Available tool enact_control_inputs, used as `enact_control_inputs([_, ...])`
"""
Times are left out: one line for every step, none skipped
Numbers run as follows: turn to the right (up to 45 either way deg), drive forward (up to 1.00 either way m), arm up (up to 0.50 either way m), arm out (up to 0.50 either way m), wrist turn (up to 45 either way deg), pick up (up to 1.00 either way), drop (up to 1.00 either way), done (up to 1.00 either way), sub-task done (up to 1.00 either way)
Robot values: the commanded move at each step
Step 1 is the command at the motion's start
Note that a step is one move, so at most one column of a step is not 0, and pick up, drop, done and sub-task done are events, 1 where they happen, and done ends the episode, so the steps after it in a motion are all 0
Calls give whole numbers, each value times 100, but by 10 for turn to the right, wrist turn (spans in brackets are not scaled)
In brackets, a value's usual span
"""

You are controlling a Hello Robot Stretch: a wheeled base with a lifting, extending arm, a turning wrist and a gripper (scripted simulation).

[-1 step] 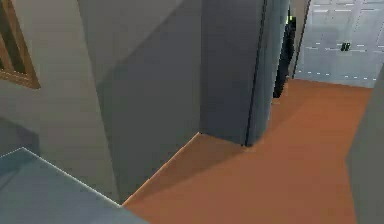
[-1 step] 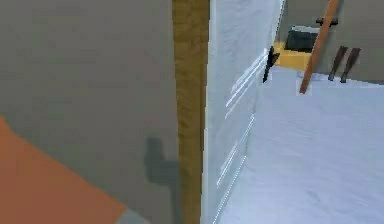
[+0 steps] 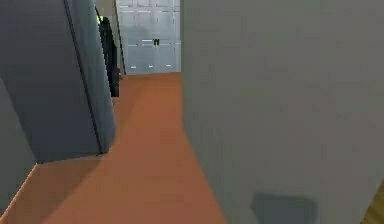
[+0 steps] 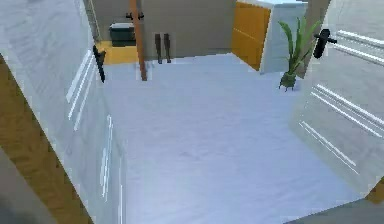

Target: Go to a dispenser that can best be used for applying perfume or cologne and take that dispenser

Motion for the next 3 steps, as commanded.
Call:
enact_control_inputs([450, 0, 0, 0, 0, 0, 0, 0, 0])
enact_control_inputs([450, 0, 0, 0, 0, 0, 0, 0, 0])
enact_control_inputs([330, 0, 0, 0, 0, 0, 0, 0, 0])
